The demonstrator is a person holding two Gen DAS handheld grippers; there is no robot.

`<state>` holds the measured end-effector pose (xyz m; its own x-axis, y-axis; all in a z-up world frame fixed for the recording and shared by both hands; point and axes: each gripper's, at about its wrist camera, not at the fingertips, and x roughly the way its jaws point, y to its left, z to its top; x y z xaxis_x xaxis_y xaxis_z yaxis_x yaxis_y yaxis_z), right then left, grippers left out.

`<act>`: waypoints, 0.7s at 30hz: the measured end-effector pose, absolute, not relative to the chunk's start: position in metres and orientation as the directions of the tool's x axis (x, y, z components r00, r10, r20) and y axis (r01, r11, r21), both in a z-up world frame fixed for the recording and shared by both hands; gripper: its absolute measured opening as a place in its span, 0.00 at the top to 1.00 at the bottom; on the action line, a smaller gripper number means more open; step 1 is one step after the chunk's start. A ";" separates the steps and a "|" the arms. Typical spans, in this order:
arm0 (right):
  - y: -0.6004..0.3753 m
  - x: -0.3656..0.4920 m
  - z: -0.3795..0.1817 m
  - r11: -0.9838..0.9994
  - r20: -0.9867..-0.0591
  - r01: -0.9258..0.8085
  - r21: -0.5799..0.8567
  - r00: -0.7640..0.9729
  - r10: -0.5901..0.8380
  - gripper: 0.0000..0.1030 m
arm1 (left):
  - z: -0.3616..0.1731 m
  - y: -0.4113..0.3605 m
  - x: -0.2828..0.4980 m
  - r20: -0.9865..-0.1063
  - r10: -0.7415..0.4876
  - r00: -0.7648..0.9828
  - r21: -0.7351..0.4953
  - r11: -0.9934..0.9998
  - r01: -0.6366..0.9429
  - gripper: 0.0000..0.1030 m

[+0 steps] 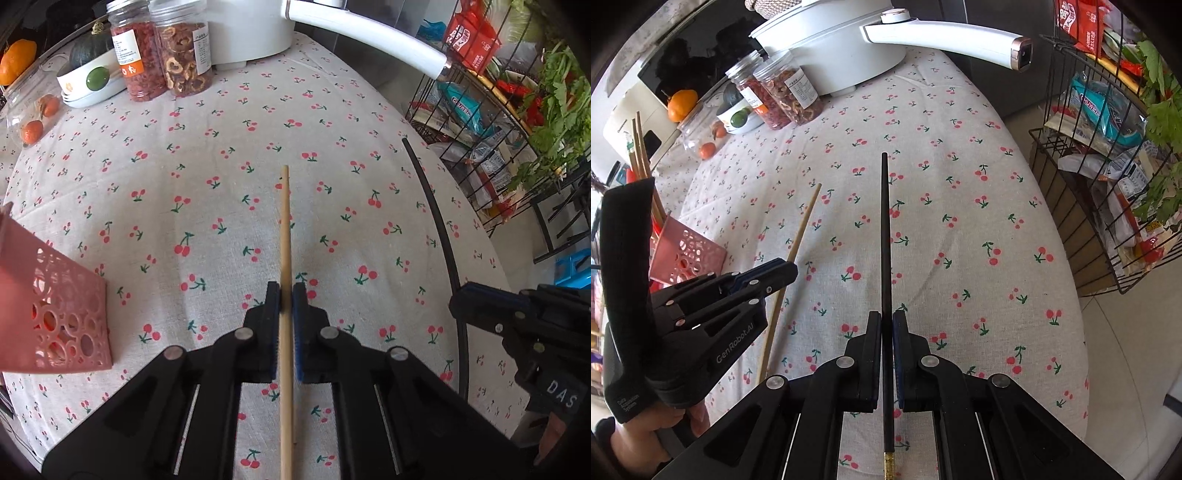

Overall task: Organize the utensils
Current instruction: 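Close the right tool on the black chopstick while the left tool grasps the wooden one, then lift both chopsticks upright and carry them over the pink basket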

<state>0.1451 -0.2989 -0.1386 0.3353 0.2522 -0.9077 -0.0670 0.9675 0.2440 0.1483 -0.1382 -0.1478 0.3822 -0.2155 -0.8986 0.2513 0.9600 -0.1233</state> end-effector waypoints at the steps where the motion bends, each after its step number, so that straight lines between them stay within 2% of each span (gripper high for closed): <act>1: -0.298 0.143 -0.135 0.966 -0.902 -0.071 0.249 0.345 0.258 0.94 | -0.142 -0.135 0.142 -0.892 -0.230 0.389 -0.132 0.956 0.263 0.93; 7: -0.292 0.126 -0.107 0.952 -0.852 -0.116 0.283 0.426 0.305 0.94 | -0.096 -0.111 0.098 -0.824 -0.286 0.489 -0.108 0.927 0.359 0.93; 13: -0.279 0.104 -0.076 0.943 -0.793 -0.169 0.286 0.512 0.331 0.94 | -0.053 -0.075 0.063 -0.741 -0.345 0.576 -0.142 0.919 0.368 0.93; 21: -0.259 0.085 -0.034 0.944 -0.713 -0.238 0.227 0.620 0.328 0.94 | -0.010 -0.029 0.036 -0.585 -0.355 0.729 -0.144 0.930 0.337 0.93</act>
